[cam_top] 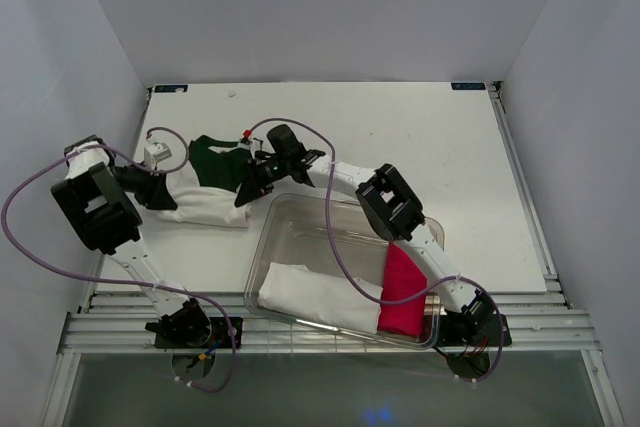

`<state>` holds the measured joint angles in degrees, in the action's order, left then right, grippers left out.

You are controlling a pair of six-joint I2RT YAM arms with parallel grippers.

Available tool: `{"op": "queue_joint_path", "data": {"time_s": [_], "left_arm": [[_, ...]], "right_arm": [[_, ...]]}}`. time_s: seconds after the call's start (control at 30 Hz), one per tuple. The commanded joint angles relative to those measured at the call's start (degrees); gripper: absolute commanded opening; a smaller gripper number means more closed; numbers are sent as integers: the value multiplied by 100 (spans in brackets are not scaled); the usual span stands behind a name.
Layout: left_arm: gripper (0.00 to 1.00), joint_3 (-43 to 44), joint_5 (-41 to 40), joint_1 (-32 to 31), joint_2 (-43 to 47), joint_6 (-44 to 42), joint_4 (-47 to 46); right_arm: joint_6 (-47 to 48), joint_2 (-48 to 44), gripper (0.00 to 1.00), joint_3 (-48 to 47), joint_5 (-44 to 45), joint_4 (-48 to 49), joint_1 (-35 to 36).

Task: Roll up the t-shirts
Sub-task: Roll the T-shirt to the center of the board.

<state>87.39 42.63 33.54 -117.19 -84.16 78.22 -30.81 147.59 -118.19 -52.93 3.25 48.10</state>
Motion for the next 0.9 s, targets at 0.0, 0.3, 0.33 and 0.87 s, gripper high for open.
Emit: {"op": "queue_joint_path", "data": {"time_s": [0.0, 0.3, 0.33, 0.87], "left_arm": [[59, 269, 500, 74, 249, 916, -579], [79, -100, 184, 74, 793, 2035, -1432], [79, -74, 184, 74, 829, 2105, -1414], [82, -351, 484, 803, 1610, 431, -1220]], "right_arm": [[-496, -116, 28, 51, 230, 300, -125], [-488, -353, 68, 139, 827, 238, -222], [-435, -388, 68, 104, 915, 194, -213], [4635, -1619, 74, 622, 4131, -1766, 1182]]}}
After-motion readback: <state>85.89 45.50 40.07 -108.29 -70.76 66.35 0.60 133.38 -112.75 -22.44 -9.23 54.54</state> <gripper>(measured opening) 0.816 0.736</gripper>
